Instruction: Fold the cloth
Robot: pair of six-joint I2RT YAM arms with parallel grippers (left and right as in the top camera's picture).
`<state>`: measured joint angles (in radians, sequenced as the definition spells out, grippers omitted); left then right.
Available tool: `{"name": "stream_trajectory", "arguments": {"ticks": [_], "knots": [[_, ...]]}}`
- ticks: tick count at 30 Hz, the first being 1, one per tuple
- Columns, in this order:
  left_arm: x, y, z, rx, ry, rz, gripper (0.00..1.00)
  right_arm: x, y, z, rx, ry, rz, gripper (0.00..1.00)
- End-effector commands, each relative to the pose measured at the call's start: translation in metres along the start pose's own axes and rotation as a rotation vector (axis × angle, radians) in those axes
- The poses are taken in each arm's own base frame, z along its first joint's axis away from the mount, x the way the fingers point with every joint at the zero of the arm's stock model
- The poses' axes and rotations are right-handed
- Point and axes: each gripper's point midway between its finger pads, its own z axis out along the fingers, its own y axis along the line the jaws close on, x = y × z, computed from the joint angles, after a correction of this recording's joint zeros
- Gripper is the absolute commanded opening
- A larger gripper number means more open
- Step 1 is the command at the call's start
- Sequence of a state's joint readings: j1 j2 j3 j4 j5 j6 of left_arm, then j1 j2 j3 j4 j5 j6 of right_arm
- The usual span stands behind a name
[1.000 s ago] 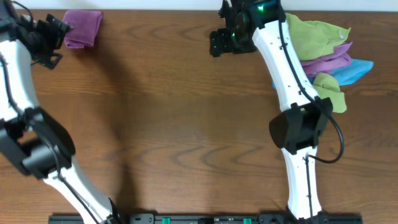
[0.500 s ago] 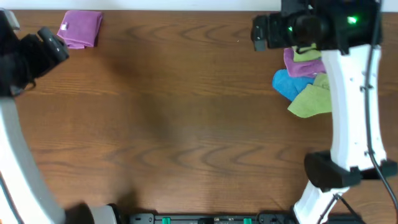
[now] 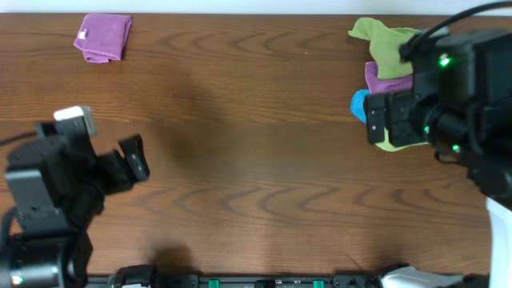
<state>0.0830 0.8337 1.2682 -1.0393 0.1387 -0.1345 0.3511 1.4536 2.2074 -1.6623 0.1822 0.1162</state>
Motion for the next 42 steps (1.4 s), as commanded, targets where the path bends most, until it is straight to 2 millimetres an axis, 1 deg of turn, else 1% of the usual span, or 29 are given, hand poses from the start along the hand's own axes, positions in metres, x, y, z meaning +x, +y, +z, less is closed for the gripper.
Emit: {"name": "stream_trajectory", "arguments": {"ticks": [1,4,5,7,9,11,13,16,19,25,28,36,38,40,41,42], "knots": [[0.019,0.007,0.008,-0.020,0.014,-0.014,0.96,0.020,-0.017,0.010,0.115,0.036,0.049,0.99],[0.026,0.008,0.012,-0.017,0.028,-0.019,0.96,0.042,-0.028,-0.008,0.133,-0.022,0.046,0.99],[0.026,0.008,0.012,-0.018,0.031,-0.023,0.95,0.058,-0.034,-0.017,0.145,-0.046,0.041,0.99],[0.026,0.007,0.012,-0.016,0.029,-0.027,0.95,0.084,-0.041,-0.026,0.149,-0.088,0.049,0.99],[0.027,0.006,0.013,-0.004,0.036,-0.030,0.95,0.110,-0.044,-0.027,0.145,-0.118,0.055,0.99],[0.033,0.005,0.018,0.006,0.054,-0.032,0.95,0.132,-0.045,-0.022,0.135,-0.139,0.073,0.99],[0.040,0.006,0.027,0.006,0.073,-0.034,0.96,0.142,-0.044,-0.016,0.119,-0.173,0.100,0.99],[0.045,0.002,0.036,0.040,0.082,-0.035,0.95,0.141,-0.043,-0.013,0.110,-0.231,0.118,0.99],[0.041,-0.002,0.037,0.059,0.070,-0.047,0.95,0.134,-0.042,-0.015,0.105,-0.258,0.126,0.99],[0.041,-0.002,0.037,0.055,0.072,-0.165,0.95,0.137,-0.043,-0.014,0.107,-0.249,0.123,0.99],[0.044,-0.002,0.036,0.053,0.087,-0.214,0.95,0.137,-0.043,-0.014,0.107,-0.249,0.123,0.99],[0.045,-0.001,0.036,0.050,0.091,-0.218,0.95,0.137,-0.043,-0.014,0.107,-0.249,0.123,0.99],[0.054,0.004,0.035,0.022,0.122,-0.214,0.95,0.137,-0.043,-0.014,0.107,-0.249,0.123,0.99],[0.064,0.003,0.034,0.023,0.167,-0.221,0.95,0.137,-0.043,-0.014,0.107,-0.249,0.123,0.99],[0.067,0.004,0.034,0.020,0.179,-0.220,0.95,0.137,-0.043,-0.014,0.107,-0.249,0.123,0.99],[0.066,0.007,0.034,0.000,0.170,-0.214,0.95,0.137,-0.043,-0.014,0.107,-0.249,0.123,0.99]]}}
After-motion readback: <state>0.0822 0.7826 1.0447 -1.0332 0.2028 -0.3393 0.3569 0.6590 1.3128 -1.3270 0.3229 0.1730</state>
